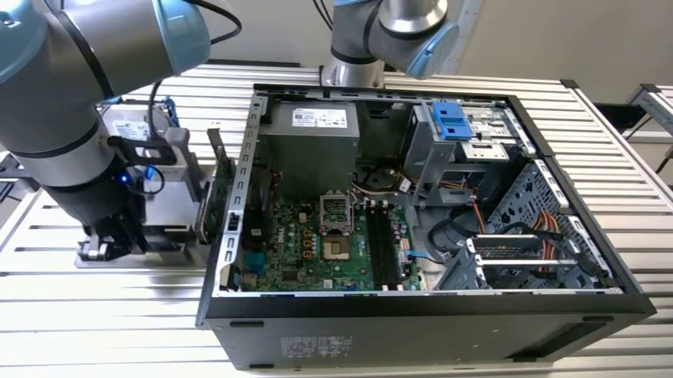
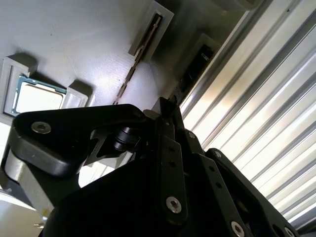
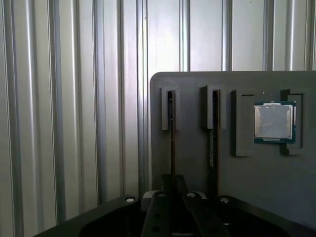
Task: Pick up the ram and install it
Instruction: 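Pick up the ram and move it above insertion slot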
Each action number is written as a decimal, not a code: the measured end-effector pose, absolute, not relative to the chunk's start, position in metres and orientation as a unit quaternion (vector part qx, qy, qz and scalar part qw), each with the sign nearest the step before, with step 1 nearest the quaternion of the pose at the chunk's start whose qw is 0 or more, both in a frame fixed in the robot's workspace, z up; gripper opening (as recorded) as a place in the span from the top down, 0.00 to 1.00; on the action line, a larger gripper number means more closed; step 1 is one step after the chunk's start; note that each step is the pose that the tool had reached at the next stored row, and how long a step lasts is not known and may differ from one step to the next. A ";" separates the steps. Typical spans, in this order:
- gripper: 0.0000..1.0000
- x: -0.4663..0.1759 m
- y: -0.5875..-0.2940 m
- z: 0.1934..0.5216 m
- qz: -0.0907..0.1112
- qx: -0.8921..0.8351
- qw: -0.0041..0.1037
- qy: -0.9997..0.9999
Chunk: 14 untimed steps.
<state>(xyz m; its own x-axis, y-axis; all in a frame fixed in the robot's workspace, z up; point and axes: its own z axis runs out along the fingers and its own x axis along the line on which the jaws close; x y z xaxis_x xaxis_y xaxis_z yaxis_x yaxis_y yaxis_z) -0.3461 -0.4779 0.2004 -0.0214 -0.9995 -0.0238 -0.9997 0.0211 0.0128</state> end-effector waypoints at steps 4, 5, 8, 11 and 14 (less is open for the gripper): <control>1.00 -0.346 -0.478 0.204 0.013 -0.699 0.004 0.715; 1.00 -0.346 -0.478 0.205 0.013 -0.699 0.004 0.715; 1.00 -0.346 -0.478 0.209 0.013 -0.699 0.004 0.715; 1.00 -0.346 -0.478 0.212 0.013 -0.698 0.004 0.715; 1.00 -0.346 -0.478 0.215 0.013 -0.698 0.004 0.716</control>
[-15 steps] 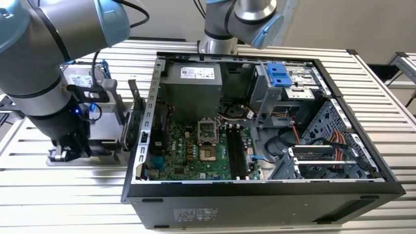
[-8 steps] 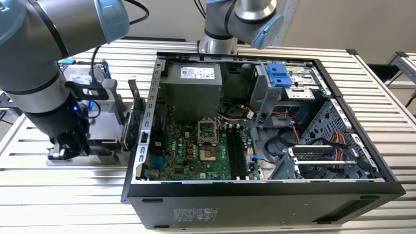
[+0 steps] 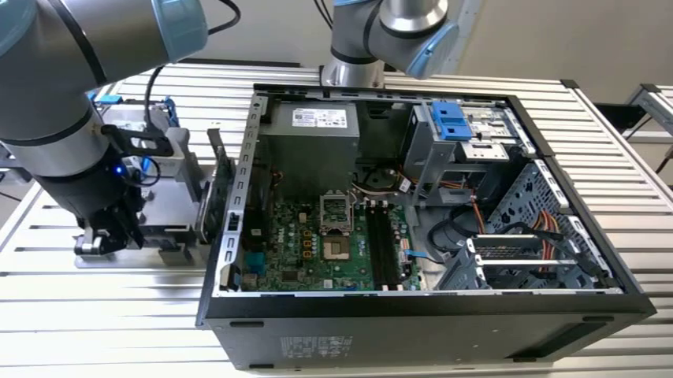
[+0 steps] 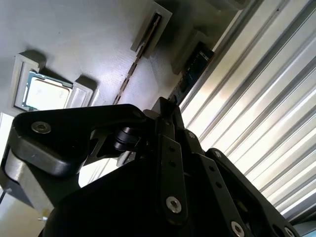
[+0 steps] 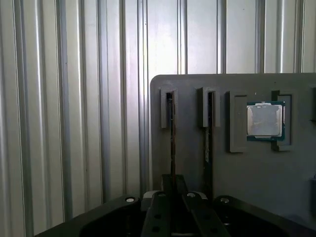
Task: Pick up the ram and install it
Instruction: 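Pick up the ram and move it above insertion slot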
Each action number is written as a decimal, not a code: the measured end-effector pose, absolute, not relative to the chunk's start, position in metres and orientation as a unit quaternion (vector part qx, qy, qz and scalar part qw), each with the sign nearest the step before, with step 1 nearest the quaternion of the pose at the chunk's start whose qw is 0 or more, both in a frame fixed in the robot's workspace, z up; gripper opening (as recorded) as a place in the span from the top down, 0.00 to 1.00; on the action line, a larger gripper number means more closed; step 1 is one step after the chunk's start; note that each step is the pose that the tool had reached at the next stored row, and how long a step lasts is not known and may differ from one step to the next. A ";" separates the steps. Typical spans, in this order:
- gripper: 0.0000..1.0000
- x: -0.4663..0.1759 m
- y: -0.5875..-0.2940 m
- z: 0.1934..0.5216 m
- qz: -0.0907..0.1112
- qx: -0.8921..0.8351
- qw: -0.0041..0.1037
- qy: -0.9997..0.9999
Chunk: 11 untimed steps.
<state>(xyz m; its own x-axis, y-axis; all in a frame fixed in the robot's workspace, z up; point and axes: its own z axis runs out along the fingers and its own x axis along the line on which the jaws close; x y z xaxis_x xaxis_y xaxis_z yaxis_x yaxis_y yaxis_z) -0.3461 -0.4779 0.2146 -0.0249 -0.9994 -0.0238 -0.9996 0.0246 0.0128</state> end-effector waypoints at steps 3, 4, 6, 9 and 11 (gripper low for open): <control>1.00 -0.346 -0.478 0.218 0.013 -0.698 0.004 0.716; 1.00 -0.346 -0.478 0.219 0.013 -0.698 0.004 0.716; 1.00 -0.346 -0.478 0.221 0.013 -0.698 0.004 0.716; 1.00 -0.346 -0.478 0.224 0.013 -0.698 0.004 0.716; 1.00 -0.346 -0.478 0.226 0.013 -0.698 0.004 0.716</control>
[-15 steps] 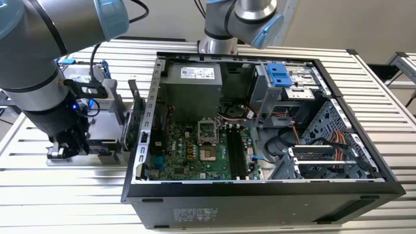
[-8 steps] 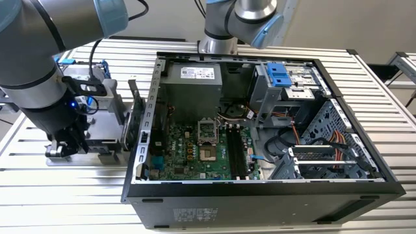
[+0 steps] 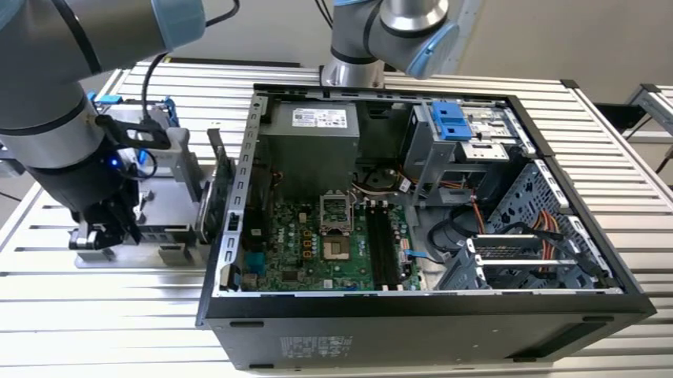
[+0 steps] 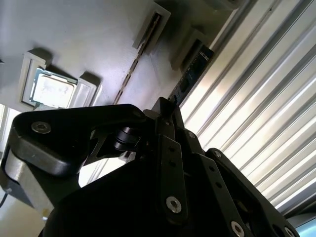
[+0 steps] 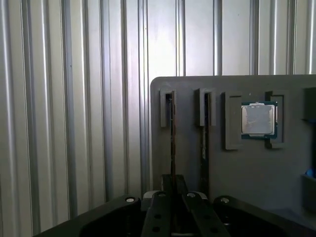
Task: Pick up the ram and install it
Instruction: 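Pick up the ram and move it above insertion slot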
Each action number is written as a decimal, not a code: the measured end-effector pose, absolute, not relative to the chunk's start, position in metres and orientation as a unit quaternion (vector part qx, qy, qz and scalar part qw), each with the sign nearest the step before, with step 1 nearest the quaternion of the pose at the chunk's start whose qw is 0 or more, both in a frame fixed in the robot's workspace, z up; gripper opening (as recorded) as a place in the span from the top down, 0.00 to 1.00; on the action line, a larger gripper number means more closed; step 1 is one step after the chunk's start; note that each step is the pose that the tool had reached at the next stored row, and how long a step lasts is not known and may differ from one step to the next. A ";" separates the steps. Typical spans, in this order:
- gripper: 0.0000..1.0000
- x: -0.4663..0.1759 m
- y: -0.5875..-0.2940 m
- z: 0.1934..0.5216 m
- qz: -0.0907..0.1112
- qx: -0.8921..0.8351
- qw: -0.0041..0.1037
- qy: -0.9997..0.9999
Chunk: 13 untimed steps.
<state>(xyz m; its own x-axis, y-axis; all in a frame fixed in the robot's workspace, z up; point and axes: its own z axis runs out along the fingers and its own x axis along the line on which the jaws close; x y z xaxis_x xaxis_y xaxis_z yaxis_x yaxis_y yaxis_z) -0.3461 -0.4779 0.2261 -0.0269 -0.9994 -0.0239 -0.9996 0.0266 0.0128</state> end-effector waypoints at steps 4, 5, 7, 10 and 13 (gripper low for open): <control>1.00 -0.346 -0.478 0.231 0.013 -0.697 0.004 0.717; 1.00 -0.346 -0.478 0.232 0.013 -0.697 0.004 0.717; 1.00 -0.346 -0.478 0.234 0.013 -0.697 0.004 0.717; 1.00 -0.346 -0.478 0.237 0.013 -0.697 0.004 0.717; 1.00 -0.346 -0.478 0.240 0.013 -0.697 0.004 0.717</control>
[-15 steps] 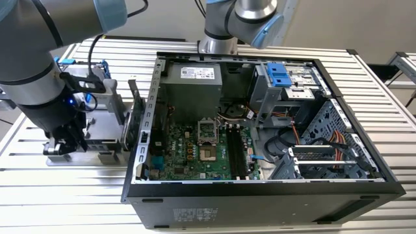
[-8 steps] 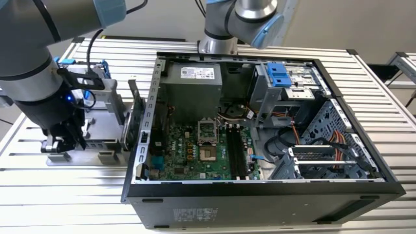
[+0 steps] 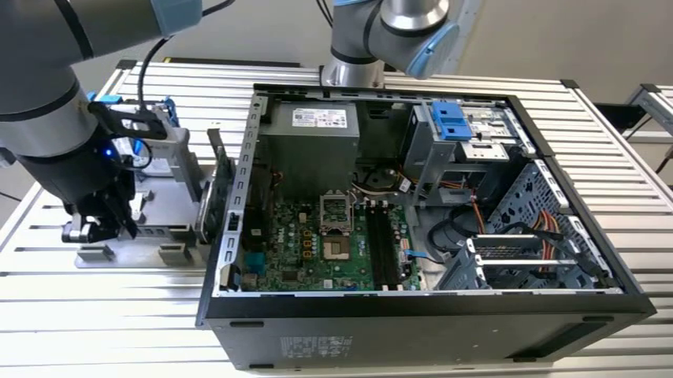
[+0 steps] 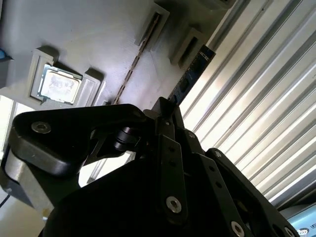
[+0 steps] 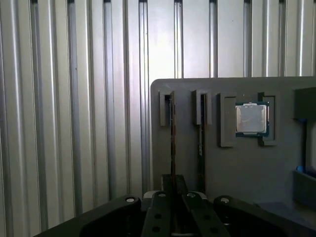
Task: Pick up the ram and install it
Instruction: 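Pick up the ram and move it above insertion slot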
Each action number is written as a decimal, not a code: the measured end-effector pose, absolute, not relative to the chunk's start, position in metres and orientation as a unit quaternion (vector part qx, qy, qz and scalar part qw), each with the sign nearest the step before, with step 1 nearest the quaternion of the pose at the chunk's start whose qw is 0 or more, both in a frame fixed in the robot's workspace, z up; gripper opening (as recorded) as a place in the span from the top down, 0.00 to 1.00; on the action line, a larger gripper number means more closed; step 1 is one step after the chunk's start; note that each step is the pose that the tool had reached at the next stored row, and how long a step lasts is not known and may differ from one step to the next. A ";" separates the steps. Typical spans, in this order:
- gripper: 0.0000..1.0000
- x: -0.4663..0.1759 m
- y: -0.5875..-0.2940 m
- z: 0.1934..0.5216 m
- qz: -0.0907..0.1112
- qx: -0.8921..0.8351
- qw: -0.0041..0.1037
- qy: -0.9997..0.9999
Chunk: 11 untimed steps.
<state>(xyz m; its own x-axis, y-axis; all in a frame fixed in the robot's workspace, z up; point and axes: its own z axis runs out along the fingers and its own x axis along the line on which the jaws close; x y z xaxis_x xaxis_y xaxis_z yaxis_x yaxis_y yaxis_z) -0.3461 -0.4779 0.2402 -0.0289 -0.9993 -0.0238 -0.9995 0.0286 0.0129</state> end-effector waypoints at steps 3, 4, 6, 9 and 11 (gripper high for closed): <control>1.00 -0.346 -0.478 0.244 0.013 -0.697 0.004 0.717; 1.00 -0.346 -0.478 0.245 0.013 -0.697 0.004 0.717; 1.00 -0.346 -0.478 0.247 0.013 -0.696 0.004 0.718; 1.00 -0.346 -0.478 0.251 0.013 -0.696 0.004 0.718; 1.00 -0.346 -0.478 0.254 0.013 -0.696 0.004 0.718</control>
